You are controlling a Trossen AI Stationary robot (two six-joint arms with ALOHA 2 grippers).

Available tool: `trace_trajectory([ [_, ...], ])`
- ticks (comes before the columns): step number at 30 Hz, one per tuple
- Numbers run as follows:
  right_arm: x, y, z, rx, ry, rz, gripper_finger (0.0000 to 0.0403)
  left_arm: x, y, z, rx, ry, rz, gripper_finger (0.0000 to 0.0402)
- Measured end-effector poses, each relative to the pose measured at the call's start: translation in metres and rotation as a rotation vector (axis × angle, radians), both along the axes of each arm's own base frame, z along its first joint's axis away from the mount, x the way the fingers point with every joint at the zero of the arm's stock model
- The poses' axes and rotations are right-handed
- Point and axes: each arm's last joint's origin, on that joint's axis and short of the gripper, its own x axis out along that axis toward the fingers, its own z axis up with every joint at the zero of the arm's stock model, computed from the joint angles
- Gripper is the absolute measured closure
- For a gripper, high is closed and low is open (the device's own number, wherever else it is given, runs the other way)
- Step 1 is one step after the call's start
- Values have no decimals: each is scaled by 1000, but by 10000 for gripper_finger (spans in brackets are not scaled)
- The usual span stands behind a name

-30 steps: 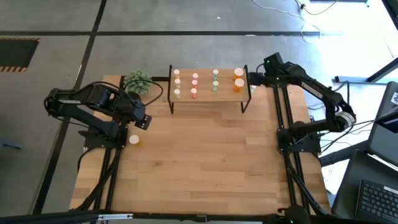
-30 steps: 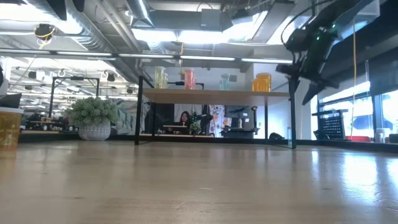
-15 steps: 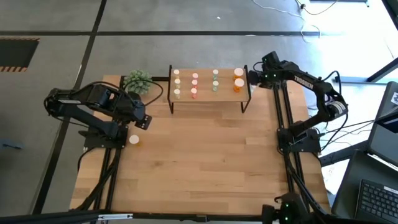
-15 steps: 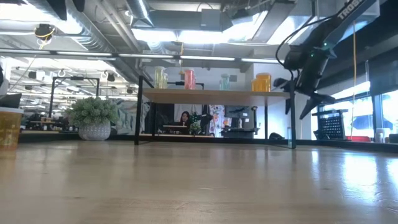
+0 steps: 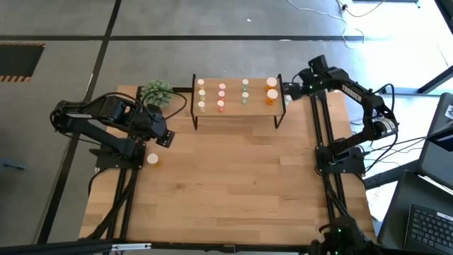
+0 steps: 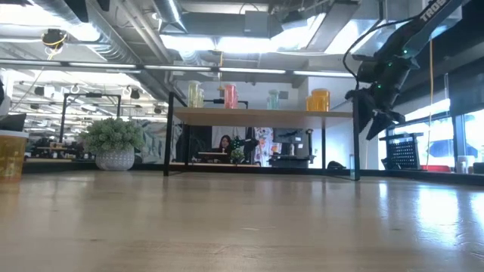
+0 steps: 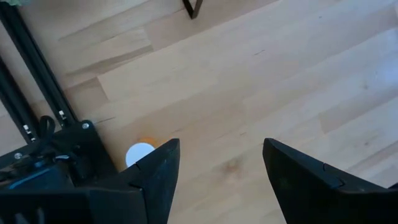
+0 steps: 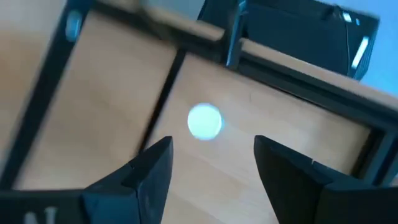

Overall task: Pick and place medicine bottles onto shelf by color
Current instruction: Put the blue pill bottle on the shelf aligned with the other blue pill bottles

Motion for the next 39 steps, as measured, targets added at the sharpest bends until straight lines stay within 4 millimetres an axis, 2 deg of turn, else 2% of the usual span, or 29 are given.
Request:
trace_trajectory([
  [7, 2, 9, -3, -64, 110, 368, 176, 2, 0, 1, 0, -18, 1, 174],
  [16, 10, 14, -3, -177, 194, 671, 176, 5, 0, 2, 15, -59, 10, 177],
  [24, 16, 15, -7, -204, 254, 690, 176, 5, 0, 2, 18, -57, 4, 175],
  [35, 15, 18, -30, -245, 243, 684, 176, 5, 0, 2, 42, -50, -26, 175],
  [39, 15, 16, -36, -275, 243, 623, 176, 5, 1, 3, 63, -52, -16, 174],
])
